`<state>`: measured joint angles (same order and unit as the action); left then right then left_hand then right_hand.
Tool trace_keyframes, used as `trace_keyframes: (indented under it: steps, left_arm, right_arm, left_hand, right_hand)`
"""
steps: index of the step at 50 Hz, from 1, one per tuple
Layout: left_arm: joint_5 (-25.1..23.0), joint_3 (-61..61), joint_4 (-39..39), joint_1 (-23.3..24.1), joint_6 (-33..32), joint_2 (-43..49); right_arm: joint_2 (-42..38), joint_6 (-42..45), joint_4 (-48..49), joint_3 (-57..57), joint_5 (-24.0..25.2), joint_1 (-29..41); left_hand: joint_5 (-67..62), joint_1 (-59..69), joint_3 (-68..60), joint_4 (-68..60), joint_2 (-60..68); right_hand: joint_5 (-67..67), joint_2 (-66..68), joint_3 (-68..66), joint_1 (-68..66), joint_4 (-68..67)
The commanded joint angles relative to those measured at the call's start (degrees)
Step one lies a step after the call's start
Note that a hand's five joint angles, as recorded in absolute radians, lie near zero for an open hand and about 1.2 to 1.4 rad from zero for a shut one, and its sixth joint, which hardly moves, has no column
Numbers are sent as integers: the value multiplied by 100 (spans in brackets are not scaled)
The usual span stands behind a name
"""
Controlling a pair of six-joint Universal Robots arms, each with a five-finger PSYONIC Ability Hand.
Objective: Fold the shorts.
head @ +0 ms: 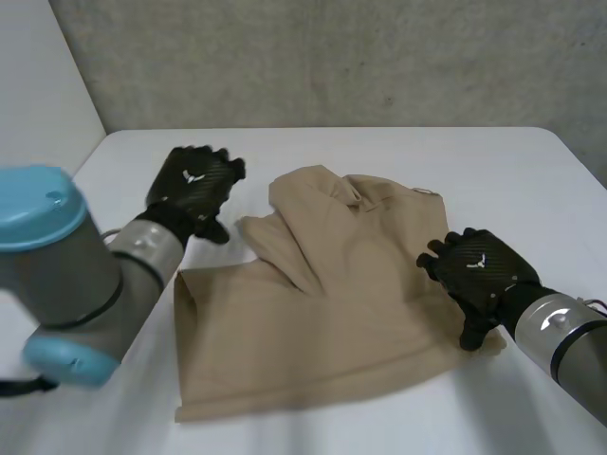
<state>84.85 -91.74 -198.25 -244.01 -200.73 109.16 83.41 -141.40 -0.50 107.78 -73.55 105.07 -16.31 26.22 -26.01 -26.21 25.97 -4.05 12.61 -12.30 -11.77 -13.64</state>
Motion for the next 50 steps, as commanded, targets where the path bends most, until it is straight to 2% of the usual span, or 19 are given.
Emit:
trace_keyframes:
  steps: [1,8,13,19,22,24,26,27,30,31,35,40,45,46,47,48,49,50]
  left_arm:
    - [-364,1008,-187,-121,-45,1352]
    - [-373,1895,-12,-121,-501,2336]
    - [-338,2379,234,-86,-1011,2759]
    - [-346,2801,436,-68,-1267,3190]
    - [-311,2925,481,-68,-1267,3287]
    - [-215,3056,498,-68,-1267,3340]
    - [21,3127,481,-77,-1267,3349]
    - [449,3197,472,-94,-1267,3349]
    - [1242,3338,446,-112,-1311,3340]
    - [1697,3425,472,-112,-1398,3340]
    - [2359,3391,507,-34,-1810,3314]
    - [2361,3040,490,90,-2128,3261]
    - [2440,2978,463,301,-2163,3138]
    - [2449,2952,472,318,-2155,3112]
    - [2440,2891,489,336,-2146,3077]
    - [2449,2855,490,345,-2146,3050]
    - [2457,2811,498,345,-2146,3015]
    - [2466,2759,490,345,-2137,2971]
  right_arm:
    - [237,-134,-38,147,51,-12]
    - [281,-134,-21,454,51,-100]
    - [290,-125,32,657,121,-364]
    - [325,-125,32,745,270,-636]
    - [351,-125,32,762,306,-707]
    - [360,-134,32,771,332,-742]
    - [369,-134,32,771,332,-742]
    - [386,-134,32,771,332,-742]
    - [404,-134,32,771,341,-742]
    - [404,-143,23,771,341,-733]
    - [430,-151,14,780,341,-707]
    - [439,-195,23,815,341,-672]
    - [439,-195,23,841,358,-628]
    - [439,-195,23,859,358,-628]
    - [448,-204,32,885,385,-619]
    - [448,-204,32,903,420,-619]
    - [457,-204,41,912,455,-610]
    - [457,-204,41,929,507,-601]
  left_hand:
    - [-644,653,-674,-654,677]
    - [-1166,1174,-1196,-1175,1199]
    - [-1502,1511,-1532,-1512,1535]
    - [-2073,2081,-2103,-2083,2106]
    - [-2895,2904,-2925,-2905,2928]
    - [-5009,5018,-5039,-5019,5043]
    - [-5369,5378,-5399,-5379,5403]
    - [-5369,5378,-5399,-5379,5403]
    - [-5369,5378,-5399,-5379,5403]
    - [-5369,5378,-5399,-5379,5403]
    - [-5369,5378,-5399,-5379,5403]
    - [-5369,5378,-5399,-5379,5403]
    - [-5369,5378,-5399,-5379,5403]
    - [-5138,5147,-5168,-5148,5172]
    - [-2672,2680,-2701,-2681,2705]
    - [-1315,1323,-1345,-1324,1348]
    - [-302,310,-332,-312,335]
    - [8,0,-22,-2,25]
  right_hand:
    - [405,-261,230,177,364]
    - [405,-261,230,177,364]
    - [405,-261,230,177,364]
    - [405,-261,230,177,364]
    - [405,-261,230,177,364]
    - [405,-261,230,177,364]
    - [405,-261,230,177,364]
    - [405,-261,230,177,364]
    - [405,-261,230,177,364]
    - [405,-261,230,177,364]
    - [405,-261,230,177,364]
    - [405,-261,230,177,364]
    - [405,-261,230,177,364]
    - [405,-261,230,177,364]
    - [405,-261,230,177,364]
    - [405,-261,230,177,364]
    - [405,-261,230,177,364]
    - [405,-261,230,177,364]
